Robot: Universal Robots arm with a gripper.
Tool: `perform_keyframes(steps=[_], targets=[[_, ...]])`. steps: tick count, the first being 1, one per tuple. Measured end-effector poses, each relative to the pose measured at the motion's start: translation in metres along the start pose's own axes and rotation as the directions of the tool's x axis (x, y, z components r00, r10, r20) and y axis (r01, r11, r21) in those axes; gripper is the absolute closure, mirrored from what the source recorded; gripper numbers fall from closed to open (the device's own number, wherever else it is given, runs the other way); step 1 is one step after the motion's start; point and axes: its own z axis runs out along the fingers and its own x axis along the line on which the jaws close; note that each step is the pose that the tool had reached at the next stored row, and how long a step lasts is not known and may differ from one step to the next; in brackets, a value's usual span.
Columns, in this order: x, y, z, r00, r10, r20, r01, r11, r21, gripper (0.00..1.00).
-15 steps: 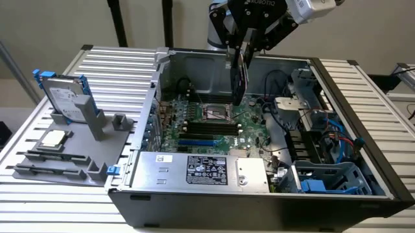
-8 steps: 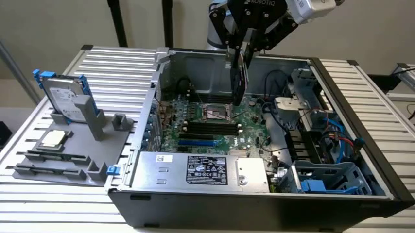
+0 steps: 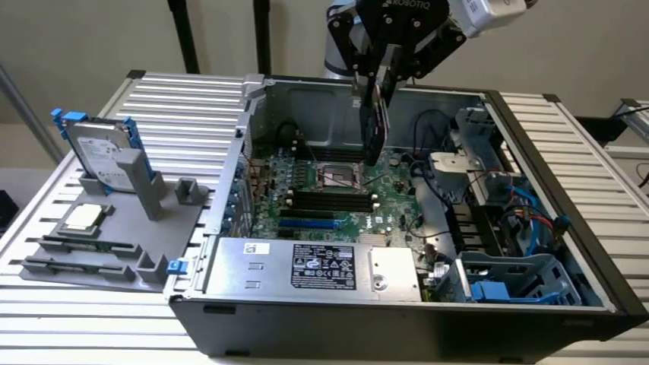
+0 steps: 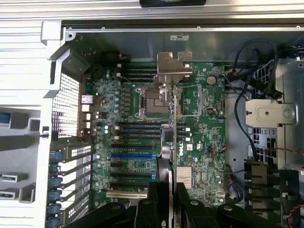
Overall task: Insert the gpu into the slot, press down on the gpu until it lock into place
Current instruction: 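Insert the gpu into the slot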
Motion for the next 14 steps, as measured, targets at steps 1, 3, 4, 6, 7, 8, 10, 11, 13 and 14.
perform_keyframes(steps=[1, 3, 4, 6, 7, 8, 10, 11, 13, 14], targets=[[0.0000, -0.0001, 0.0001, 0.9998, -0.018, -0.0014, 0.018, 0.9998, 0.0008, 0.74], [0.0000, -0.0001, 0.0006, 0.9985, -0.054, -0.0042, 0.054, 0.9986, 0.0020, 0.74], [0.0000, -0.0001, 0.0008, 0.9974, -0.072, -0.0056, 0.072, 0.9974, 0.0026, 0.74], [0.0000, -0.0001, 0.0012, 0.9941, -0.108, -0.0085, 0.108, 0.9942, 0.0038, 0.74], [0.0000, -0.0001, 0.0014, 0.9920, -0.126, -0.0100, 0.126, 0.9921, 0.0045, 0.74], [0.0000, -0.0002, 0.0016, 0.9895, -0.144, -0.0115, 0.144, 0.9896, 0.0050, 0.74], [0.0000, -0.0002, 0.0019, 0.9837, -0.179, -0.0145, 0.179, 0.9838, 0.0060, 0.74], [0.0000, -0.0002, 0.0021, 0.9803, -0.197, -0.0160, 0.197, 0.9804, 0.0064, 0.74], [-0.0001, -0.0002, 0.0024, 0.9724, -0.233, -0.0191, 0.233, 0.9725, 0.0073, 0.74], [-0.0001, -0.0002, 0.0026, 0.9680, -0.250, -0.0206, 0.250, 0.9681, 0.0076, 0.74]])
